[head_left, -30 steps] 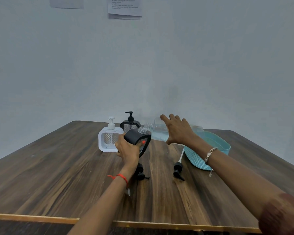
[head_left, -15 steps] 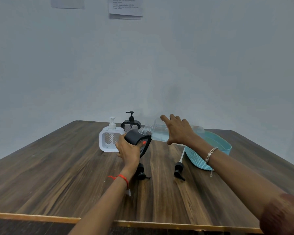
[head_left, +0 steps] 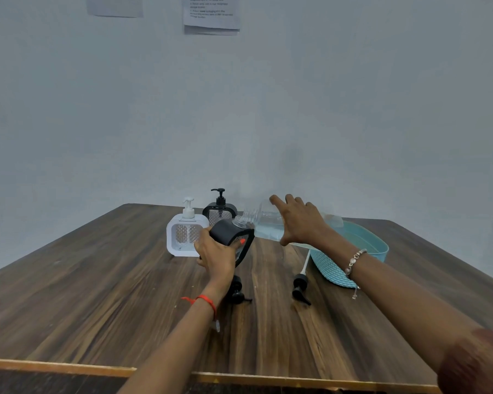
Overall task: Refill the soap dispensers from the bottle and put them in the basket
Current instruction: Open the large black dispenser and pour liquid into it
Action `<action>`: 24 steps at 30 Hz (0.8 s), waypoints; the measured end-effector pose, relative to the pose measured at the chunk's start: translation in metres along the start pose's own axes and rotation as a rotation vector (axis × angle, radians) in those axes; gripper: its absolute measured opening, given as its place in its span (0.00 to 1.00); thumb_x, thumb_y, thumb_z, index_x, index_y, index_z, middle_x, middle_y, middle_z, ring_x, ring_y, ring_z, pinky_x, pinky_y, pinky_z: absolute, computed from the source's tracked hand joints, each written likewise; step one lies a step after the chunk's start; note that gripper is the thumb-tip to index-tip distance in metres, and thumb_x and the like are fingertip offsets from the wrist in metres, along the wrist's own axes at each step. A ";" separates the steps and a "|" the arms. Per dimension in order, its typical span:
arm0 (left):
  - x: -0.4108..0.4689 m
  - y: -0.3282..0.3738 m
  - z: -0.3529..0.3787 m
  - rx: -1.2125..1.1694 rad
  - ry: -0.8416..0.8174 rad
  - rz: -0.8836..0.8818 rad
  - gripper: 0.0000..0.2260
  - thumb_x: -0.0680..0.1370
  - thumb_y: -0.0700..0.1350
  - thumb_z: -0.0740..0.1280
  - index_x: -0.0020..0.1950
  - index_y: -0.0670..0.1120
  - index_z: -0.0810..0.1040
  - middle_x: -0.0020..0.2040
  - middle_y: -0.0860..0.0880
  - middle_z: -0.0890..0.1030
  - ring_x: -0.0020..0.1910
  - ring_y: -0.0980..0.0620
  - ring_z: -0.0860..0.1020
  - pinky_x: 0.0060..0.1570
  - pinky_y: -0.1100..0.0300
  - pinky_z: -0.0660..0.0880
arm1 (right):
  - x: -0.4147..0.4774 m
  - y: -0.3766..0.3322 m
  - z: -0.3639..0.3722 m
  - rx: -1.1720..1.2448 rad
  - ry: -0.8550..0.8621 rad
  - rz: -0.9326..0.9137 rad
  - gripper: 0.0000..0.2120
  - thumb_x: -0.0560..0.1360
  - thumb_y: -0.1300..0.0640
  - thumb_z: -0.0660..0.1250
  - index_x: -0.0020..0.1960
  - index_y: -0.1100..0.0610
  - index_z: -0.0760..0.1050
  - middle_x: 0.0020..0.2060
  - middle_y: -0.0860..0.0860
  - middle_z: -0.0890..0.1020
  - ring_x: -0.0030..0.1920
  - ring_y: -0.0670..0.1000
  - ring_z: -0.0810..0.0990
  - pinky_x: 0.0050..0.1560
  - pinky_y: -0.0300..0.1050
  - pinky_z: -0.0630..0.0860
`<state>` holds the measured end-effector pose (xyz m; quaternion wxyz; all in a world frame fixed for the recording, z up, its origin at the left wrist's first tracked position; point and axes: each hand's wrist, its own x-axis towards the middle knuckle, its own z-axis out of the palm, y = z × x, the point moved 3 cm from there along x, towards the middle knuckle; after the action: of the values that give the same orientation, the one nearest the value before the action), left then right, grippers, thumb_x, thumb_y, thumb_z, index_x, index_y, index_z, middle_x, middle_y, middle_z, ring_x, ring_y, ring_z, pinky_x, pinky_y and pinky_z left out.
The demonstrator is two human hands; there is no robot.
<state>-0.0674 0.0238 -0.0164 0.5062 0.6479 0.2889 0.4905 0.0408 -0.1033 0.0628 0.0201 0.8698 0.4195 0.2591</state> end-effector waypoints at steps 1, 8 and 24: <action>0.000 0.000 0.000 0.001 0.000 0.001 0.26 0.63 0.40 0.79 0.56 0.39 0.71 0.55 0.40 0.77 0.60 0.40 0.71 0.59 0.39 0.69 | 0.000 0.000 0.000 0.000 -0.001 0.001 0.45 0.60 0.51 0.77 0.69 0.53 0.55 0.56 0.57 0.71 0.54 0.57 0.72 0.51 0.51 0.72; 0.004 0.000 0.001 -0.024 0.000 0.009 0.26 0.62 0.40 0.79 0.55 0.40 0.71 0.55 0.40 0.77 0.59 0.40 0.72 0.59 0.39 0.70 | 0.001 0.002 0.001 0.045 -0.003 0.008 0.44 0.60 0.51 0.77 0.68 0.53 0.56 0.55 0.57 0.71 0.52 0.57 0.72 0.49 0.50 0.71; 0.027 -0.007 -0.006 -0.244 -0.037 -0.063 0.26 0.60 0.37 0.80 0.55 0.39 0.74 0.50 0.42 0.81 0.48 0.45 0.79 0.46 0.55 0.76 | 0.013 0.014 0.022 0.680 0.123 0.142 0.40 0.55 0.53 0.81 0.59 0.55 0.62 0.42 0.55 0.73 0.43 0.55 0.72 0.39 0.46 0.71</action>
<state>-0.0624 0.0516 -0.0142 0.6018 0.5810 0.2375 0.4938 0.0681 -0.0985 0.0533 -0.3140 0.8366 0.4205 0.1574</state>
